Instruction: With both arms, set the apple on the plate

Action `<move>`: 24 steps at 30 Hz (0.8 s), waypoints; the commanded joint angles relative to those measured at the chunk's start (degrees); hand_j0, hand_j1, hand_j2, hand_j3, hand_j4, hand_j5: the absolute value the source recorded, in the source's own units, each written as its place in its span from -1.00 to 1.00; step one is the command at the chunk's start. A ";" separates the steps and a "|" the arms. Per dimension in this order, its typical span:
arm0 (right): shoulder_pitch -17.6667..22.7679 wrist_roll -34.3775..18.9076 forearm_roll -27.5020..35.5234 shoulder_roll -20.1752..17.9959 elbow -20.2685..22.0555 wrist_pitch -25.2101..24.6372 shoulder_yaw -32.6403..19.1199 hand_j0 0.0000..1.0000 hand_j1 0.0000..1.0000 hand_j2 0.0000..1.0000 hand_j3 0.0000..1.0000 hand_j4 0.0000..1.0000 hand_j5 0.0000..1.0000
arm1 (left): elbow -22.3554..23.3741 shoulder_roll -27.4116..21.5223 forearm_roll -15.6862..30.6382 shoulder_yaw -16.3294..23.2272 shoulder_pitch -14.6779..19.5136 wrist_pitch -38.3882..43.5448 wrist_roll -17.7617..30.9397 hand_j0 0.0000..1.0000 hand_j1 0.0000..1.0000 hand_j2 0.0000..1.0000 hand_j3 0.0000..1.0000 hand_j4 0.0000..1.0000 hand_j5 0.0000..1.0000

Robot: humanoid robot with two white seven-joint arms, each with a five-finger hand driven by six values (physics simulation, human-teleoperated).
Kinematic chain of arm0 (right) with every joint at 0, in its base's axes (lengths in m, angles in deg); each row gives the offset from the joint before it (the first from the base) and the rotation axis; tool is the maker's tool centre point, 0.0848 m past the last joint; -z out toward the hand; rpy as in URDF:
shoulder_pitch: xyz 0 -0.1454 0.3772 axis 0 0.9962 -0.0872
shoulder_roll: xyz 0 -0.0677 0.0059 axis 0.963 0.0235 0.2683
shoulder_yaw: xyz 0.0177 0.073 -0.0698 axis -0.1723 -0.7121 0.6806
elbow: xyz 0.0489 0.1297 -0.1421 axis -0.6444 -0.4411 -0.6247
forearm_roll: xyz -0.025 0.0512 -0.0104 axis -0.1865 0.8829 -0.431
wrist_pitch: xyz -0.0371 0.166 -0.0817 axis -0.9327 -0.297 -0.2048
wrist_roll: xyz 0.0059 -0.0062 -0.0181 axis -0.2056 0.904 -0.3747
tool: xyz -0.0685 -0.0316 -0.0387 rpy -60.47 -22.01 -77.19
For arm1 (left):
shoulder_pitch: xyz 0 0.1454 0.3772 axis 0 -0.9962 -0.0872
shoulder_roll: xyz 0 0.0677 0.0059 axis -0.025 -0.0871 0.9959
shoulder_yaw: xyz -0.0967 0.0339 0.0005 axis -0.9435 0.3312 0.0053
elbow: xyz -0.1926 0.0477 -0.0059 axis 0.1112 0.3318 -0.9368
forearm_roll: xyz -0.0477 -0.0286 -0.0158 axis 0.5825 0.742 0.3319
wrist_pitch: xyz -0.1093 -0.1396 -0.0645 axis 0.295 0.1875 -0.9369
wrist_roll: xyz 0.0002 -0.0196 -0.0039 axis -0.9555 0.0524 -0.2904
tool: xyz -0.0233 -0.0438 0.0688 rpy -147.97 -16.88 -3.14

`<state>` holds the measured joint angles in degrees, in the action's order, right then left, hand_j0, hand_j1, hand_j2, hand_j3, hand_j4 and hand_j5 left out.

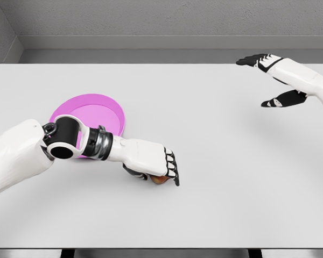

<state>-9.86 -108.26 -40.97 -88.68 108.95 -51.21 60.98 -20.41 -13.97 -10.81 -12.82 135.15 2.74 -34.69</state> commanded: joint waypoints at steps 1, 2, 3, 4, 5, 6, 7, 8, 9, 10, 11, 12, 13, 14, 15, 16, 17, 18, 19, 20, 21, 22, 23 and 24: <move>0.00 0.03 0.43 -0.58 0.10 -0.17 0.09 1.00 1.00 1.00 1.00 1.00 1.00 | -0.07 0.05 0.24 0.15 0.00 0.14 -0.02 0.48 0.48 0.48 0.48 0.48 0.48; 0.00 0.03 0.43 -0.58 0.02 -0.17 0.00 1.00 1.00 1.00 1.00 1.00 1.00 | -0.07 0.05 0.24 0.15 0.00 0.14 -0.02 0.48 0.48 0.48 0.48 0.48 0.48; 0.00 0.03 0.43 -0.67 0.02 -0.17 0.09 1.00 1.00 1.00 1.00 1.00 1.00 | -0.07 -0.04 0.32 0.07 0.00 0.14 -0.02 0.46 0.46 0.46 0.46 0.46 0.46; 0.00 0.03 0.43 -0.58 0.10 -0.17 0.09 1.00 1.00 1.00 1.00 1.00 1.00 | -0.07 -0.04 0.24 0.15 0.00 0.14 -0.02 0.42 0.42 0.42 0.42 0.42 0.42; 0.00 0.03 0.43 -0.67 0.10 -0.17 0.09 1.00 1.00 1.00 1.00 1.00 1.00 | -0.07 -0.04 0.24 0.15 0.00 0.14 -0.02 0.38 0.38 0.38 0.38 0.38 0.38; 0.00 0.03 0.43 -0.67 0.10 -0.17 0.09 1.00 1.00 1.00 1.00 1.00 1.00 | -0.07 -0.04 0.24 0.15 0.00 0.14 -0.02 0.29 0.29 0.29 0.29 0.29 0.29; 0.00 0.03 0.43 -0.67 0.10 -0.17 0.09 1.00 1.00 1.00 1.00 1.00 1.00 | -0.07 -0.13 0.24 0.15 0.00 0.14 -0.02 0.26 0.26 0.26 0.26 0.26 0.26; 0.00 0.03 0.43 -0.67 0.10 -0.17 0.09 1.00 1.00 1.00 1.00 1.00 1.00 | 0.02 -0.13 0.24 0.07 0.00 0.14 -0.02 0.16 0.16 0.16 0.16 0.16 0.16; 0.00 0.03 0.43 -0.67 0.10 -0.17 0.09 1.00 1.00 1.00 1.00 1.00 1.00 | -0.07 -0.13 0.24 0.15 0.00 0.14 -0.02 0.05 0.05 0.05 0.05 0.05 0.05; 0.00 0.03 0.43 -0.67 0.10 -0.17 0.09 1.00 1.00 1.00 1.00 1.00 1.00 | -0.07 -0.13 0.24 0.15 0.00 0.14 -0.02 0.01 0.01 0.01 0.01 0.01 0.01; 0.00 0.03 0.43 -0.67 0.10 -0.17 0.09 1.00 1.00 1.00 1.00 1.00 1.00 | -0.07 -0.13 0.33 0.15 0.00 0.14 -0.02 0.00 0.00 0.00 0.00 0.00 0.00; 0.00 0.03 0.43 -0.67 0.10 -0.17 0.09 1.00 1.00 1.00 1.00 1.00 1.00 | -0.07 -0.13 0.33 0.07 0.00 0.14 -0.02 -0.01 -0.01 -0.01 -0.01 -0.01 -0.01; 0.09 0.03 0.43 -0.67 0.10 -0.17 0.09 1.00 1.00 1.00 1.00 1.00 1.00 | -0.07 -0.13 0.33 0.07 0.00 0.14 -0.02 -0.01 -0.01 -0.01 -0.01 -0.01 -0.01; 0.26 0.03 0.43 -0.67 0.10 -0.17 0.18 1.00 1.00 1.00 1.00 1.00 1.00 | -0.07 -0.13 0.33 0.07 0.00 0.14 -0.02 -0.03 -0.03 -0.03 -0.03 -0.03 -0.03; 0.09 0.03 0.43 -0.67 0.10 -0.17 0.36 1.00 1.00 1.00 1.00 1.00 1.00 | -0.07 -0.13 0.33 0.07 0.00 0.14 -0.02 -0.03 -0.03 -0.03 -0.03 -0.03 -0.03; 0.00 0.03 0.43 -0.67 0.10 -0.17 0.36 1.00 1.00 1.00 1.00 1.00 1.00 | -0.07 -0.22 0.33 0.07 0.00 0.14 -0.02 -0.04 -0.04 -0.04 -0.04 -0.04 -0.04; -0.09 0.03 0.43 -0.67 0.10 -0.17 0.36 1.00 1.00 1.00 1.00 1.00 1.00 | -0.07 -0.30 0.33 0.07 0.09 0.14 -0.02 -0.04 -0.04 -0.04 -0.04 -0.04 -0.04; -0.09 0.03 0.43 -0.67 0.10 -0.17 0.36 1.00 1.00 1.00 1.00 1.00 1.00 | -0.07 -0.48 0.50 0.07 0.17 0.14 -0.02 -0.05 -0.05 -0.05 -0.05 -0.05 -0.05; -0.17 0.03 0.43 -0.67 0.10 -0.17 0.36 1.00 1.00 1.00 1.00 1.00 1.00 | -0.16 -0.48 0.68 0.07 0.18 0.14 -0.02 -0.05 -0.05 -0.05 -0.05 -0.05 -0.05; -0.18 0.03 0.43 -0.76 0.10 -0.17 0.36 1.00 1.00 1.00 1.00 1.00 1.00 | -0.51 -0.48 0.85 0.07 0.35 0.14 -0.02 -0.05 -0.05 -0.05 -0.05 -0.05 -0.05; -0.18 0.03 0.43 -0.76 0.10 -0.17 0.36 1.00 1.00 1.00 1.00 1.00 1.00 | -0.86 -0.66 0.94 -0.02 0.62 0.14 -0.02 -0.05 -0.05 -0.05 -0.05 -0.05 -0.05; -0.09 0.03 0.43 -0.76 0.10 -0.17 0.36 1.00 1.00 1.00 1.00 1.00 1.00 | -0.86 -0.92 1.03 -0.37 0.70 0.14 -0.02 -0.05 -0.05 -0.05 -0.05 -0.05 -0.05; 0.00 0.03 0.43 -0.76 0.10 -0.17 0.44 1.00 1.00 1.00 1.00 1.00 1.00 | -0.95 -2.06 1.73 -1.42 0.97 0.14 -0.02 -0.05 -0.05 -0.05 -0.05 -0.05 -0.05; 0.00 0.03 0.43 -0.76 0.10 -0.17 0.36 1.00 1.00 1.00 1.00 1.00 1.00 | -0.95 -2.59 2.61 -2.57 1.14 0.14 -0.02 -0.05 -0.05 -0.05 -0.05 -0.05 -0.05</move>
<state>-9.86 -108.26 -40.96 -89.38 109.03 -51.21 61.37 -21.17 -15.71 -9.29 -14.22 136.29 2.72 -34.66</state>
